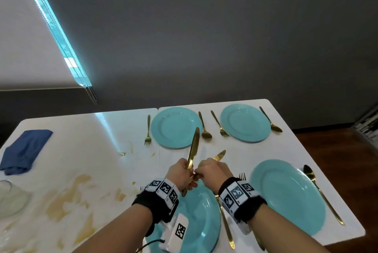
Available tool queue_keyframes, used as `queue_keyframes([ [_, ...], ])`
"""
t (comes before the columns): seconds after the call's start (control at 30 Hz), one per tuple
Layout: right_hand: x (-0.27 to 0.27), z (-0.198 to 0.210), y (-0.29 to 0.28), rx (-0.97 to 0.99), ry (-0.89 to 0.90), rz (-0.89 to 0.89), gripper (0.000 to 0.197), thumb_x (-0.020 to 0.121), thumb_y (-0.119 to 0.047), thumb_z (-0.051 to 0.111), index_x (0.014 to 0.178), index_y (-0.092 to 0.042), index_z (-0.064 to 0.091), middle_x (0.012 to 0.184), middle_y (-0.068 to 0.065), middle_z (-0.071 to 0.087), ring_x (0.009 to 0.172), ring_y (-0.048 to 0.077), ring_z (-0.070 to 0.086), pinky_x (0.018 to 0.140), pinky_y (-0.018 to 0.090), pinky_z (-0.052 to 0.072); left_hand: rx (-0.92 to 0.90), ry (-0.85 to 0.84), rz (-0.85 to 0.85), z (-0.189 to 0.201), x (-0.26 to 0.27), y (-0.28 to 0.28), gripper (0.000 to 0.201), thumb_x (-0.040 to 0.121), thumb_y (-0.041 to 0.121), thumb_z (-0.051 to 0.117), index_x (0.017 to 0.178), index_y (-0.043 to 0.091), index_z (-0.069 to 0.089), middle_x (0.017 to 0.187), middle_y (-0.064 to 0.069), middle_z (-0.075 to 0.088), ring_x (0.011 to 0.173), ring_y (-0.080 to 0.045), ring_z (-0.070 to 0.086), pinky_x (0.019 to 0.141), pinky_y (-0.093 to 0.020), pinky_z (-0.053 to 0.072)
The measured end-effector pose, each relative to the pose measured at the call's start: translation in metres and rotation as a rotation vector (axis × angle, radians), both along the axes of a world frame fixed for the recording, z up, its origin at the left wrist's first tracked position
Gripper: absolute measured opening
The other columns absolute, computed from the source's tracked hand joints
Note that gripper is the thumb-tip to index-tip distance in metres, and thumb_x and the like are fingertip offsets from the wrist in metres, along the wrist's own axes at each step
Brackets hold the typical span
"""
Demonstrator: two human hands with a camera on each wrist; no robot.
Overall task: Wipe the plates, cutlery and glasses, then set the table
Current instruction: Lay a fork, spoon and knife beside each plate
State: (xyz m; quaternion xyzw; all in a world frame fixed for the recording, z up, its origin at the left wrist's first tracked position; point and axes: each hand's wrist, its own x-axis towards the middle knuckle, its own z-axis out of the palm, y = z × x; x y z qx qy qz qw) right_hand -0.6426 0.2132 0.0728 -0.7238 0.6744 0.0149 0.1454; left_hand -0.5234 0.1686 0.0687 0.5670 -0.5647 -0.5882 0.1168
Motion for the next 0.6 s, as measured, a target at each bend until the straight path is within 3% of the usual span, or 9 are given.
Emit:
queue_keyframes([
  [0.13, 0.007, 0.010, -0.013, 0.122, 0.082, 0.001, 0.026, 0.092, -0.011, 0.047, 0.111, -0.018, 0.064, 0.111, 0.005, 0.060, 0.108, 0.024, 0.055, 0.082, 0.033, 0.044, -0.002, -0.004, -0.088, -0.004, 0.008, -0.015, 0.006, 0.096, 0.010, 0.041, 0.094, 0.012, 0.046, 0.092, -0.020, 0.066, 0.059, -0.025, 0.063, 0.055, -0.033, 0.054],
  [0.27, 0.002, 0.012, -0.020, 0.233, 0.118, -0.085, 0.025, 0.089, -0.007, 0.048, 0.106, -0.016, 0.064, 0.113, 0.006, 0.061, 0.106, 0.025, 0.056, 0.083, 0.033, 0.043, -0.057, -0.014, -0.063, -0.012, 0.008, -0.032, 0.013, 0.093, 0.010, 0.042, 0.085, 0.019, 0.047, 0.077, -0.006, 0.068, 0.068, -0.022, 0.065, 0.067, -0.032, 0.055],
  [0.33, -0.009, 0.012, -0.023, 0.254, 0.103, -0.192, 0.023, 0.089, -0.012, 0.049, 0.104, -0.018, 0.066, 0.112, 0.005, 0.063, 0.104, 0.024, 0.058, 0.084, 0.032, 0.045, -0.107, -0.027, -0.002, -0.015, 0.008, -0.047, 0.016, 0.092, 0.009, 0.040, 0.083, 0.021, 0.046, 0.070, 0.000, 0.066, 0.066, -0.017, 0.061, 0.067, -0.028, 0.049],
  [0.4, -0.025, 0.012, -0.029, 0.283, 0.069, -0.339, 0.020, 0.089, -0.018, 0.052, 0.102, -0.020, 0.067, 0.111, 0.003, 0.065, 0.103, 0.022, 0.059, 0.085, 0.031, 0.047, -0.103, 0.025, 0.081, -0.016, 0.007, -0.064, 0.014, 0.093, 0.005, 0.038, 0.088, 0.015, 0.047, 0.070, -0.004, 0.063, 0.063, -0.018, 0.057, 0.066, -0.029, 0.048],
  [0.5, -0.056, 0.010, -0.050, 0.257, -0.026, -0.578, 0.017, 0.086, -0.022, 0.058, 0.099, -0.021, 0.069, 0.109, 0.001, 0.067, 0.102, 0.020, 0.061, 0.086, 0.028, 0.048, -0.078, 0.104, 0.174, -0.012, 0.007, -0.089, 0.013, 0.095, 0.001, 0.036, 0.092, 0.009, 0.045, 0.071, -0.011, 0.058, 0.056, -0.019, 0.052, 0.052, -0.025, 0.044],
  [0.6, -0.086, -0.002, -0.085, 0.241, -0.072, -0.727, 0.019, 0.086, -0.021, 0.060, 0.100, -0.015, 0.071, 0.111, 0.004, 0.067, 0.105, 0.023, 0.061, 0.088, 0.027, 0.050, -0.094, 0.125, 0.211, -0.008, 0.004, -0.107, 0.014, 0.096, 0.002, 0.037, 0.093, 0.011, 0.047, 0.074, -0.011, 0.059, 0.056, -0.019, 0.053, 0.054, -0.025, 0.046],
])
